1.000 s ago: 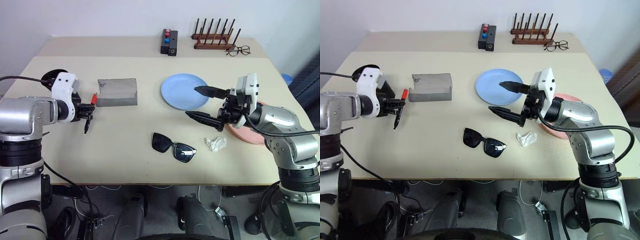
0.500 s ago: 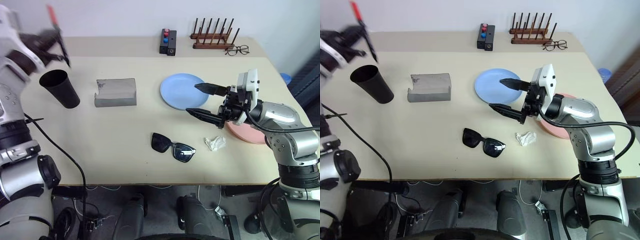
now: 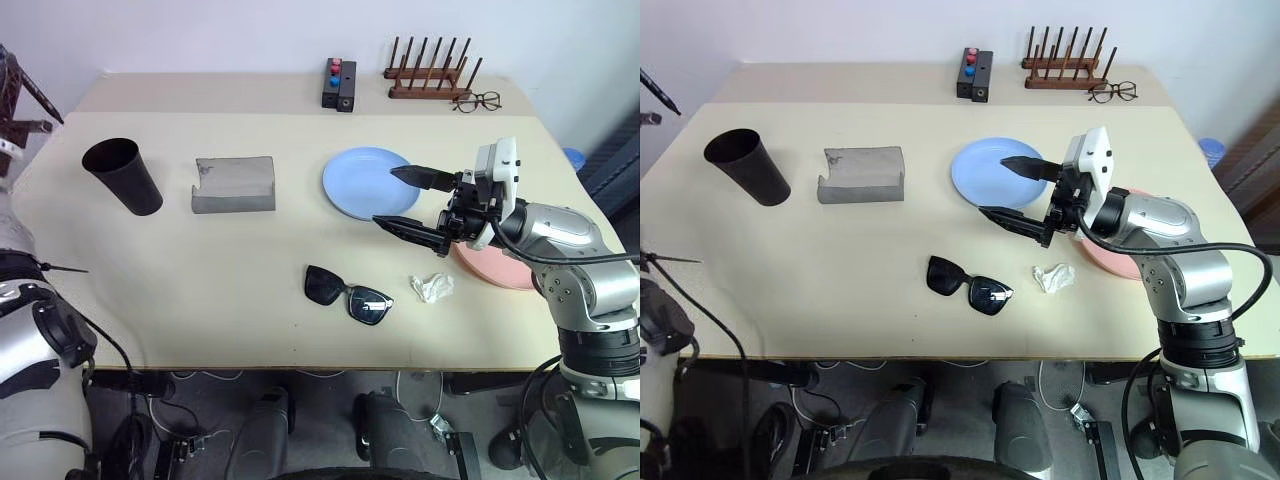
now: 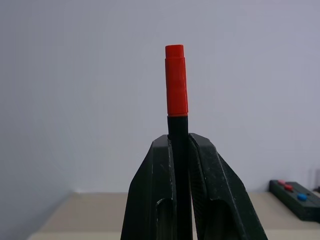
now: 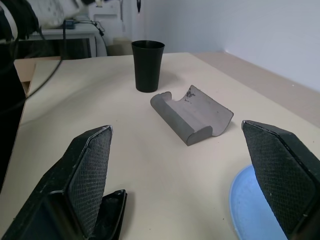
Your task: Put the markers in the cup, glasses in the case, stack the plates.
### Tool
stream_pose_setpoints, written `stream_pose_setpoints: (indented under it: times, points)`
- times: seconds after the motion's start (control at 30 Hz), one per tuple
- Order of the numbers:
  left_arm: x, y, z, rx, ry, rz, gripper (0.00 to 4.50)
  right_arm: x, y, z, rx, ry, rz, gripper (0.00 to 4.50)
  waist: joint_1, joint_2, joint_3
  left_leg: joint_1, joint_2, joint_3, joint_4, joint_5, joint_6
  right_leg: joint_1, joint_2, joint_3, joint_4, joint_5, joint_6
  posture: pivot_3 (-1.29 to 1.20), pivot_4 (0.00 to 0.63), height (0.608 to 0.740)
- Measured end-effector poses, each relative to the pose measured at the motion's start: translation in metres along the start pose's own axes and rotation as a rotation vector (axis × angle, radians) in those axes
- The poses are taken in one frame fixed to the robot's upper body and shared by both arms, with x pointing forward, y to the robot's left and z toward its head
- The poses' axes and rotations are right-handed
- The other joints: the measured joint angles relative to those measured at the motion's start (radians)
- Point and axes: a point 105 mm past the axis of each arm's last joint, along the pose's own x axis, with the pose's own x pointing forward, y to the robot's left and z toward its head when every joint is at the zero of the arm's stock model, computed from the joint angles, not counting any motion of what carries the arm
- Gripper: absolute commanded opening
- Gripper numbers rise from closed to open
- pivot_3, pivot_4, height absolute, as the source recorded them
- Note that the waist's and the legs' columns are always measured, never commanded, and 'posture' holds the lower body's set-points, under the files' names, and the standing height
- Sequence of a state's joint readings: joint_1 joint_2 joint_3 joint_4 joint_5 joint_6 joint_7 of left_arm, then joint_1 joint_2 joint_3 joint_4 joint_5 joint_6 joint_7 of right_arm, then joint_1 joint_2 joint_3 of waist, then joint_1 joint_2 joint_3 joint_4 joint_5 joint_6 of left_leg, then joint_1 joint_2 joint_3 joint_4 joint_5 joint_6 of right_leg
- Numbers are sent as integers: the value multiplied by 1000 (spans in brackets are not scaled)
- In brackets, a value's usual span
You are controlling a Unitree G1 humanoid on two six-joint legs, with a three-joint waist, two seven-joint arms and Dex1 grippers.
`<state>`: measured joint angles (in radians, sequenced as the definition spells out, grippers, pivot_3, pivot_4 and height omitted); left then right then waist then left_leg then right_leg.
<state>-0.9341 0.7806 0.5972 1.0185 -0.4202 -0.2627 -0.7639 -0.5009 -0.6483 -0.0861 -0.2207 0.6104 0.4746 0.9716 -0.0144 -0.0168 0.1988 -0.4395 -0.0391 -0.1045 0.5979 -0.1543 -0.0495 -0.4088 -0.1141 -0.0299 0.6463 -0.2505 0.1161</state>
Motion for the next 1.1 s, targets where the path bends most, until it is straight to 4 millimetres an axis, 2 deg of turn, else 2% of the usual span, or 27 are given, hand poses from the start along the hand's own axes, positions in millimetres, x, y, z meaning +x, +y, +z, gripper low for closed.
stream_pose_setpoints:
  times: [0.17, 0.6, 0.63, 0.7, 0.87, 0.9, 1.1]
  points:
    - [-14, -15, -43, -64, 72, -17, 81, 0, 0, 0, 0, 0, 0, 4241, 2, -1, 0, 0, 0, 0, 0, 0, 0, 0, 0, 0, 0, 0, 0, 0, 150, 740]
    - [-17, -15, -52, -50, 109, 4, 81, -3, -2, -2, 8, 19, -17, 4241, -1, -2, 0, 0, 0, 0, 0, 0, 0, 0, 0, 0, 1, 0, 0, 0, 150, 740]
    - [-17, -14, -53, -51, 110, 5, 901, -4, -3, -2, 7, 21, -19, 4241, -1, -2, 0, 0, 0, 0, 0, 0, 0, 0, 0, 0, 1, 0, 0, 0, 150, 740]
    - [-17, -14, -53, -51, 113, 13, 1675, -5, -3, -2, 5, 25, -24, 4241, -1, -2, 0, 0, 0, 0, 0, 0, 0, 0, 0, 0, 1, 0, 0, 0, 150, 740]
    - [-16, -15, -55, -43, 124, 11, 4160, -5, -4, -2, 5, 25, -28, 4241, -1, -2, 0, 0, 0, 0, 0, 0, 0, 0, 0, 0, 1, 0, 0, 0, 150, 740]
    - [-16, -15, -55, -41, 127, 10, 4438, -5, -4, -2, 5, 25, -28, 4241, -1, -2, 0, 0, 0, 0, 0, 0, 0, 0, 0, 0, 1, 0, 0, 0, 150, 740]
    - [-15, -20, -59, -29, 157, -16, 4438, -5, -4, -2, 5, 26, -30, 4241, -1, -2, 0, 0, 0, 0, 0, 0, 0, 0, 0, 0, 1, 0, 0, 0, 150, 740]
